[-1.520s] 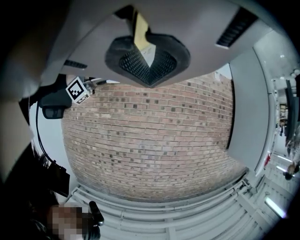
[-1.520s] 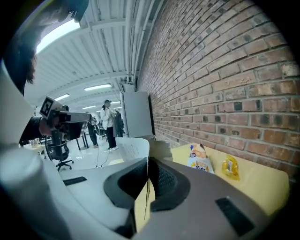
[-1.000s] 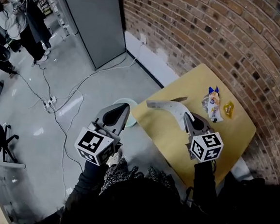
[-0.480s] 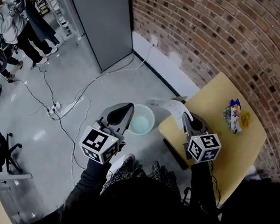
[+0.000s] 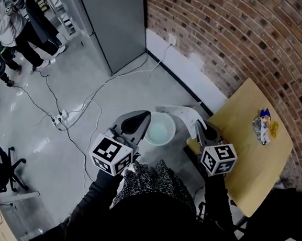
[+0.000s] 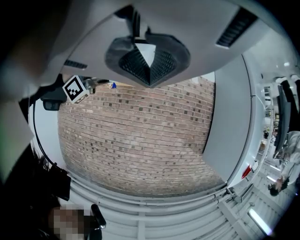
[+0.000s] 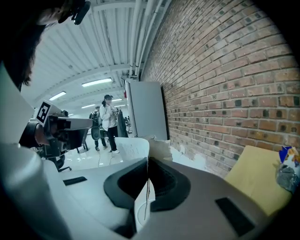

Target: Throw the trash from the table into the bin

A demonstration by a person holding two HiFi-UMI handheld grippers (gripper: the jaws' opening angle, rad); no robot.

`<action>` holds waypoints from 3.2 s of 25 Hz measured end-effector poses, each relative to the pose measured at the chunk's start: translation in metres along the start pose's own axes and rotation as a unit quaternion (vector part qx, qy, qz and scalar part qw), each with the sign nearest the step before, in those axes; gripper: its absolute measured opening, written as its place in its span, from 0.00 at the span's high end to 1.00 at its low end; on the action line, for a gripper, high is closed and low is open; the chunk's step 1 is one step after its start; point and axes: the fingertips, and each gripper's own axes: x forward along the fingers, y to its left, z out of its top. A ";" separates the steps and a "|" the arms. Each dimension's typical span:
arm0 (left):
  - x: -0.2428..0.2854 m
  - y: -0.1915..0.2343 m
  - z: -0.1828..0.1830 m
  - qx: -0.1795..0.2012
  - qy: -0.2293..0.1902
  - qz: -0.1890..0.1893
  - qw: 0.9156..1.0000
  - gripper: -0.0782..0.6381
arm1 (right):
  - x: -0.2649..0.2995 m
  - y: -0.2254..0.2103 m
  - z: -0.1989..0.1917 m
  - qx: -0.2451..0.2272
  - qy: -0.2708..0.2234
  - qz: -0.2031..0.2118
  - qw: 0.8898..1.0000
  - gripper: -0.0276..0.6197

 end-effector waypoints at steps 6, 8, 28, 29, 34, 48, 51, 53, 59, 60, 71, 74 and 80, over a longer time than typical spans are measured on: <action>0.010 0.012 0.000 0.002 0.004 0.011 1.000 0.88 | 0.011 -0.012 0.007 -0.006 0.002 0.002 1.000 0.94; 0.013 0.012 0.001 0.001 0.005 0.017 1.000 0.88 | 0.014 -0.019 0.009 -0.001 0.000 0.002 1.000 0.94; 0.011 0.074 -0.016 0.056 0.038 -0.119 0.991 0.89 | 0.069 0.006 -0.015 0.078 0.003 -0.135 0.988 0.94; 0.010 0.080 -0.018 0.052 0.037 -0.129 0.990 0.88 | 0.071 0.009 -0.017 0.084 0.001 -0.148 0.985 0.94; 0.018 0.103 -0.032 0.045 0.033 -0.162 0.985 0.89 | 0.081 0.024 -0.030 0.100 0.005 -0.183 0.978 0.94; 0.065 0.120 -0.150 0.051 0.090 -0.190 0.976 0.89 | 0.135 0.030 -0.130 0.179 0.027 -0.184 0.966 0.94; 0.078 0.130 -0.184 0.040 0.102 -0.185 0.977 0.89 | 0.146 0.020 -0.173 0.201 0.043 -0.197 0.959 0.94; 0.084 0.133 -0.210 0.040 0.114 -0.182 0.976 0.89 | 0.152 0.013 -0.205 0.209 0.058 -0.203 0.955 0.94; 0.107 0.138 -0.284 0.052 0.147 -0.189 0.969 0.89 | 0.179 -0.001 -0.280 0.205 0.091 -0.222 0.949 0.94; 0.111 0.138 -0.294 0.049 0.149 -0.190 0.969 0.89 | 0.184 -0.003 -0.291 0.206 0.096 -0.224 0.948 0.94; 0.133 0.126 -0.376 0.015 0.191 -0.213 0.958 0.89 | 0.210 -0.025 -0.394 0.262 0.145 -0.256 0.919 0.94; 0.133 0.127 -0.381 0.013 0.192 -0.215 0.957 0.89 | 0.212 -0.028 -0.407 0.267 0.154 -0.258 0.916 0.94; 0.137 0.127 -0.379 0.013 0.186 -0.216 0.958 0.89 | 0.221 -0.031 -0.416 0.271 0.149 -0.250 0.918 0.94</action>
